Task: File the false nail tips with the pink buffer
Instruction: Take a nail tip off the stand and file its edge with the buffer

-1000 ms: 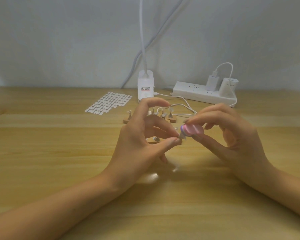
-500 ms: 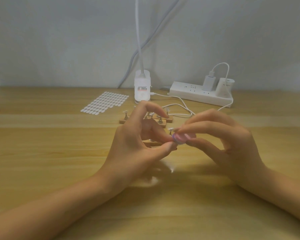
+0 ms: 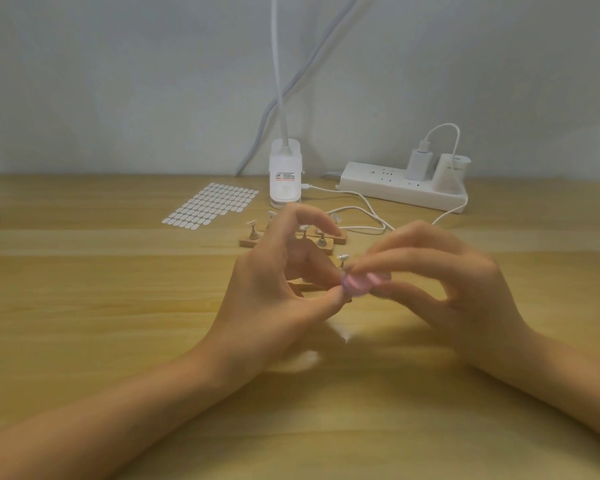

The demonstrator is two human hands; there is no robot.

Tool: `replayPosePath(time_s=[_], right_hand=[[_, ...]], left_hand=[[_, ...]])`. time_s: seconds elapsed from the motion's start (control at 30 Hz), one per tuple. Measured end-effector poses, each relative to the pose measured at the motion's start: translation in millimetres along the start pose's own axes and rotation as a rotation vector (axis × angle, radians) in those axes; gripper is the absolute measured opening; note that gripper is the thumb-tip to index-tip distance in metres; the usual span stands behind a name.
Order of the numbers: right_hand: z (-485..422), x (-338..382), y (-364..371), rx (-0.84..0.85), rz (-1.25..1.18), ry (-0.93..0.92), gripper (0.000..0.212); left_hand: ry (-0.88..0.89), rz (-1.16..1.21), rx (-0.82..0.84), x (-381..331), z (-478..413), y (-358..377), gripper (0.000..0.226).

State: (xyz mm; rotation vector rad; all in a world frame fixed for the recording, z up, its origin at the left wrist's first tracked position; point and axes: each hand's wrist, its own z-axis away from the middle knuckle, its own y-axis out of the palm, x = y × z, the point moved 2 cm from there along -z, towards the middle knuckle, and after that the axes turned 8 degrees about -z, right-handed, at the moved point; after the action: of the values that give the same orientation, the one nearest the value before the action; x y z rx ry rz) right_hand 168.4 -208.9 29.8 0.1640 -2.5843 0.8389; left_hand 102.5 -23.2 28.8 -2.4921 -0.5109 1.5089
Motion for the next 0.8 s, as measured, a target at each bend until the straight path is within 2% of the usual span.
replayPosePath(time_s=[0.07, 0.2, 0.3, 0.4, 0.5, 0.6, 0.7, 0.8], right_hand=[[0.4, 0.5, -0.8, -0.024, 0.018, 0.020, 0.022], [3.0, 4.9, 3.2, 0.007, 0.047, -0.060, 0.021], [3.1, 3.3, 0.6, -0.035, 0.060, -0.011, 0.021], [2.3, 4.4, 2.7, 0.004, 0.045, -0.048, 0.020], [2.2, 3.0, 1.4, -0.031, 0.036, 0.005, 0.020], [2.2, 4.9, 2.3, 0.008, 0.033, -0.043, 0.022], [2.8, 4.9, 1.4, -0.022, 0.045, 0.002, 0.022], [3.2, 6.9, 4.2, 0.011, 0.052, -0.053, 0.020]], left_hand=[[-0.006, 0.023, 0.000, 1.7, 0.2, -0.5, 0.046], [0.009, 0.019, 0.006, -0.3, 0.4, 0.4, 0.046], [-0.011, 0.026, 0.009, 0.8, 0.6, -0.2, 0.046], [-0.002, -0.002, 0.018, -2.1, 1.0, 0.3, 0.046], [-0.018, 0.006, 0.021, -0.5, 1.1, 0.3, 0.046], [-0.006, -0.008, 0.034, -1.9, 1.0, 0.9, 0.045], [-0.015, 0.007, 0.032, -0.8, 0.9, 0.8, 0.045], [-0.009, 0.006, 0.032, -1.1, 1.0, 0.5, 0.046]])
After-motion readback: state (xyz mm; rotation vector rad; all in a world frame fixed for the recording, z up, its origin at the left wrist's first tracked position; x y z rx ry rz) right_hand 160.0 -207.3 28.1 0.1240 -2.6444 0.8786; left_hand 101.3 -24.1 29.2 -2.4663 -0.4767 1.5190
